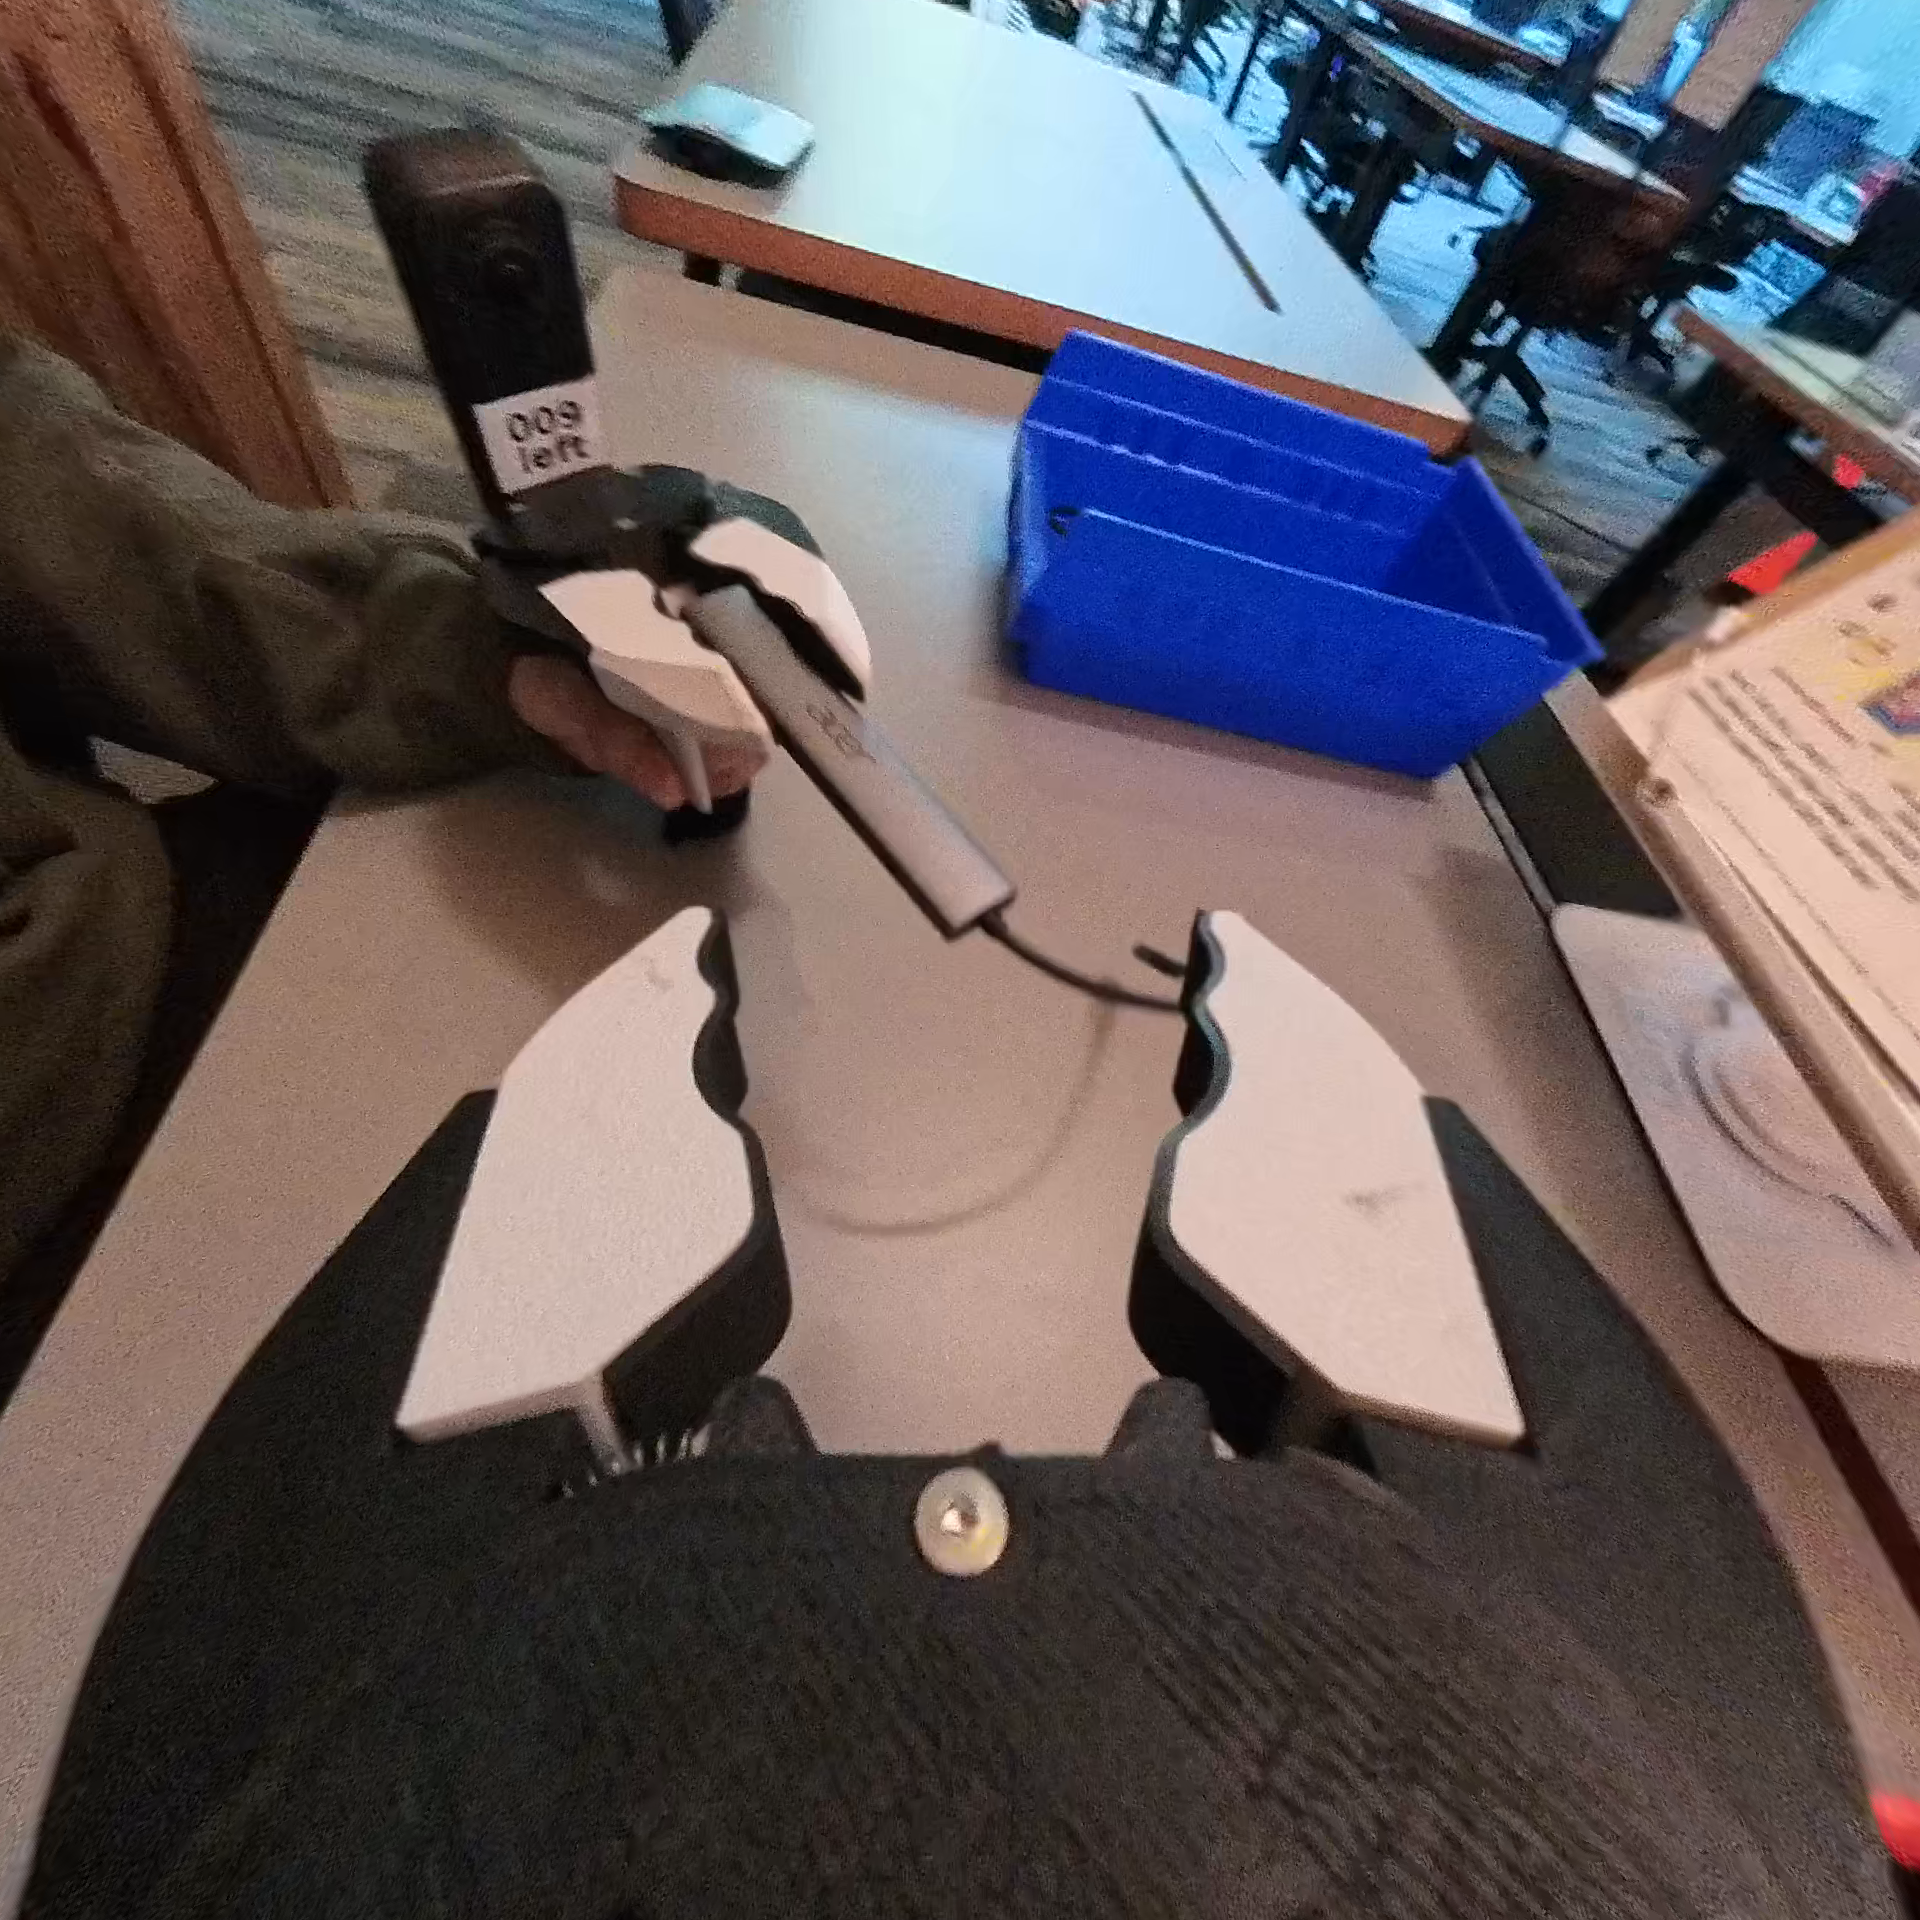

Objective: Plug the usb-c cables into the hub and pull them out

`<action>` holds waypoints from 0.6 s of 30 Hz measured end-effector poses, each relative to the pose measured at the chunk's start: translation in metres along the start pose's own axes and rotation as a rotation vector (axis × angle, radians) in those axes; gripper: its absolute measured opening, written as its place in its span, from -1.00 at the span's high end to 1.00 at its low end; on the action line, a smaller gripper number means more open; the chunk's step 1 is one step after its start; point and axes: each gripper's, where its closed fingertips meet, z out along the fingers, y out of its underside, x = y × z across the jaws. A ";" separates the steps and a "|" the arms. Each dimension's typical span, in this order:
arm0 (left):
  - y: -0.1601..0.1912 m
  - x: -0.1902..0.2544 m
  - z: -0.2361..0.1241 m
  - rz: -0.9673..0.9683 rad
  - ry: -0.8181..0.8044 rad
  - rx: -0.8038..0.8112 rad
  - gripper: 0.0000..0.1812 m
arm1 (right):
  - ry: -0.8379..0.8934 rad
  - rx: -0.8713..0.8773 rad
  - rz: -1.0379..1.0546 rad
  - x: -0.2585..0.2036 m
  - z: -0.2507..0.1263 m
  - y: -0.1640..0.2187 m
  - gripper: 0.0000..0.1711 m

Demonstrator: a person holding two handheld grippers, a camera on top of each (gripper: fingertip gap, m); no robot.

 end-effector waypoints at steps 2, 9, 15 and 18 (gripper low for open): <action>-0.002 0.015 -0.002 -0.005 0.129 0.014 0.74 | -0.078 0.079 -0.010 -0.017 0.017 -0.007 0.18; -0.015 0.021 -0.019 -0.140 0.303 0.120 0.74 | -0.194 0.200 0.060 -0.041 0.035 0.004 0.38; -0.015 0.028 -0.019 -0.123 0.342 0.113 0.73 | -0.181 0.224 0.162 -0.042 0.036 0.006 0.39; -0.016 0.029 -0.021 -0.126 0.356 0.121 0.73 | -0.206 0.186 0.187 -0.050 0.040 0.009 0.40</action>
